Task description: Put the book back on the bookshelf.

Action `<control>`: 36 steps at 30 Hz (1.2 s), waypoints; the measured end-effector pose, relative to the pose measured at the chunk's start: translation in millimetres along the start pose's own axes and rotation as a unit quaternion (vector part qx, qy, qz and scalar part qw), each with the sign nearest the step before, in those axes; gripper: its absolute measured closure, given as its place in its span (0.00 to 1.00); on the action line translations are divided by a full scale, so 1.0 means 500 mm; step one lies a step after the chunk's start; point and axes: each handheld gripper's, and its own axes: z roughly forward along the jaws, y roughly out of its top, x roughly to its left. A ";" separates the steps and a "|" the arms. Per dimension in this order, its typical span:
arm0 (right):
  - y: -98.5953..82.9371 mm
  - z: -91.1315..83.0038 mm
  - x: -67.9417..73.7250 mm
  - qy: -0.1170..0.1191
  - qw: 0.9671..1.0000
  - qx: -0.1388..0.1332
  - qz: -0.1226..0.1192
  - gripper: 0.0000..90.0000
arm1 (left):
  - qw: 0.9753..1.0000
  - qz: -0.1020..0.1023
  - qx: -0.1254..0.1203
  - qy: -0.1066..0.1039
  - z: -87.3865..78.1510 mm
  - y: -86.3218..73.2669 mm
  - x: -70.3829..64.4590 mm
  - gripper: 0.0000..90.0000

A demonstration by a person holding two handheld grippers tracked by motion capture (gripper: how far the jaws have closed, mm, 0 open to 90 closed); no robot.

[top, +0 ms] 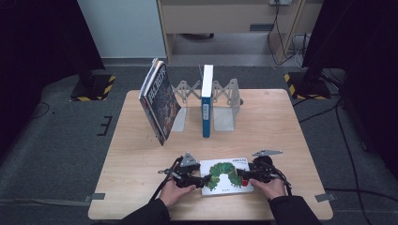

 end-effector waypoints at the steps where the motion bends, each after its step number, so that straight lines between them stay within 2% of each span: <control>1: -0.001 -0.001 0.002 0.003 1.000 0.002 0.001 0.35 | 1.000 -0.001 0.000 -0.002 -0.002 0.000 -0.001 0.34; 3: -0.003 -0.002 0.002 0.005 1.000 0.000 -0.001 0.33 | 1.000 -0.005 0.006 -0.001 -0.007 -0.001 -0.006 0.33; 6: -0.005 -0.006 0.003 0.015 1.000 0.000 0.012 0.32 | 1.000 -0.013 0.011 -0.008 -0.012 -0.006 -0.010 0.31; 11: -0.005 -0.009 0.002 0.022 1.000 0.002 0.022 0.31 | 1.000 -0.005 0.023 -0.015 -0.008 -0.010 -0.019 0.29; 18: -0.003 -0.020 0.001 0.031 0.999 -0.012 0.025 0.31 | 0.999 0.003 0.025 -0.019 -0.007 -0.011 -0.018 0.24; 27: 0.001 -0.036 -0.001 0.047 0.998 -0.042 0.027 0.31 | 0.999 0.003 0.023 -0.024 -0.006 -0.011 -0.019 0.21; 36: 0.008 -0.050 0.000 0.065 0.994 -0.083 0.035 0.31 | 0.999 0.003 0.022 -0.029 -0.006 -0.011 -0.018 0.18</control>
